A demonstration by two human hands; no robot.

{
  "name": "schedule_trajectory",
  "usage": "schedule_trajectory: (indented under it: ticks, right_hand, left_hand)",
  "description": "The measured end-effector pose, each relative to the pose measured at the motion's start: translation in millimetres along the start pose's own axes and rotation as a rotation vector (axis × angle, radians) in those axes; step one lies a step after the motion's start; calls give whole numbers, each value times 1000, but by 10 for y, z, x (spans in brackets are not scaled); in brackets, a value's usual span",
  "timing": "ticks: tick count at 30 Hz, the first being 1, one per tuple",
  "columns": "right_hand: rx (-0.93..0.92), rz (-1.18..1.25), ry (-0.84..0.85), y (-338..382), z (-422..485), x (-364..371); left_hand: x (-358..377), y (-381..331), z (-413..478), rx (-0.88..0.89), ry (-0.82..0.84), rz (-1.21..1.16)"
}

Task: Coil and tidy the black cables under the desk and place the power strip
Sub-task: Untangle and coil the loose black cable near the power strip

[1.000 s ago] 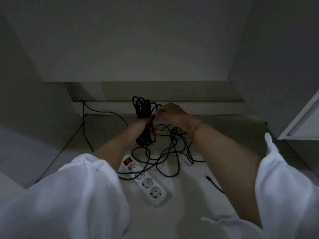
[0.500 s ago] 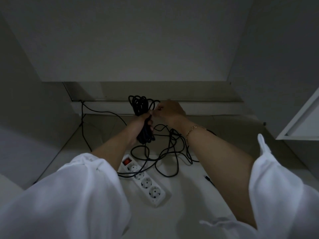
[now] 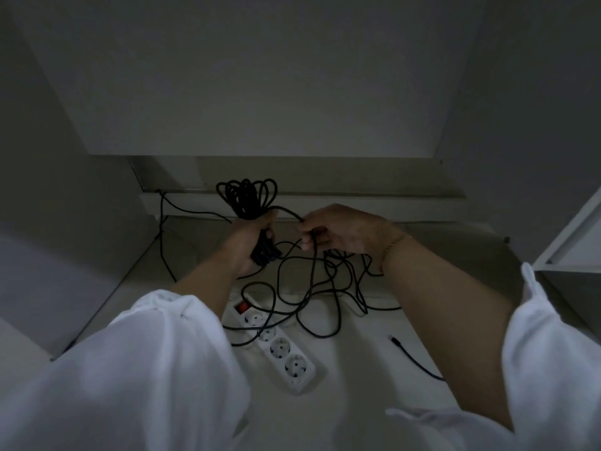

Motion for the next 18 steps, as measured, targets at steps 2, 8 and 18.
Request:
schedule_trajectory:
  ticks: [2, 8, 18]
  right_hand:
    - [10, -13, 24, -35, -34, 25]
    - [-94, -79, -251, 149, -41, -67]
    - [-87, -332, -443, 303, 52, -40]
  left_hand:
    - [-33, -24, 24, 50, -10, 23]
    - [48, 147, -19, -90, 54, 255]
    - [262, 176, -100, -86, 153, 118]
Point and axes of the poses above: each hand's wrist, its own z-axis towards the middle knuckle, its own x-axis out of the palm, y = z × x, the point moved 6 cm from there along z, towards the middle knuckle, and after that the axes turned 13 degrees about -z, right-handed, at the moved point
